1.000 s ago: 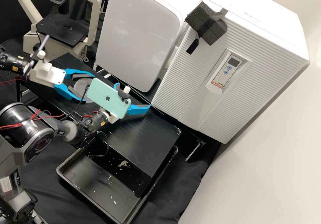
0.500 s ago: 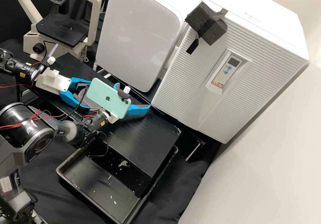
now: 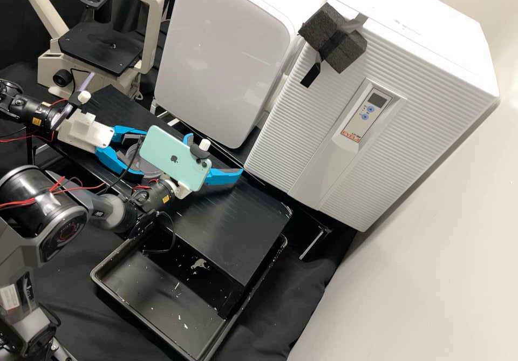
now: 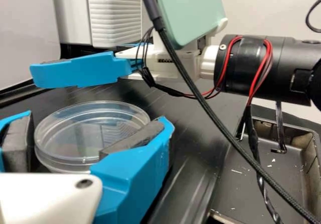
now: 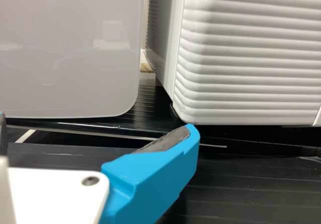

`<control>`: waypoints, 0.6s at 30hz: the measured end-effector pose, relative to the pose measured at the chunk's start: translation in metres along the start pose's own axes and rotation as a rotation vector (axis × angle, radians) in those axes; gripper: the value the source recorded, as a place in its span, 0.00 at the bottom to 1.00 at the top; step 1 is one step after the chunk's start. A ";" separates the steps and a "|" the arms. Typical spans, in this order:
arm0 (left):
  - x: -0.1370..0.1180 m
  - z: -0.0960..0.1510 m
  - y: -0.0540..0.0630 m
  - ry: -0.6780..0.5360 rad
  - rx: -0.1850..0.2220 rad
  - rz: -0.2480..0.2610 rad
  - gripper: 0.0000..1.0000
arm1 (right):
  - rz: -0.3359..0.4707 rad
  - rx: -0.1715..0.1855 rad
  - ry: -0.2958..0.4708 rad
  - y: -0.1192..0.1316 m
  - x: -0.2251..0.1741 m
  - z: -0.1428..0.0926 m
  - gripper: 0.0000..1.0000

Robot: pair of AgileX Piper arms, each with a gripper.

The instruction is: Place the petri dish on the bench

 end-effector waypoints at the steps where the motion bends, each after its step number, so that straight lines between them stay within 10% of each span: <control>1: 0.000 0.000 0.000 0.000 0.001 0.001 1.00 | 0.000 0.000 0.000 0.000 0.000 0.000 1.00; 11: -0.026 0.001 0.016 0.034 0.011 0.035 1.00 | 0.000 0.000 0.000 0.000 0.000 0.000 1.00; 18: -0.068 0.008 0.031 0.071 0.016 0.182 1.00 | 0.000 0.000 0.000 0.000 0.000 0.000 1.00</control>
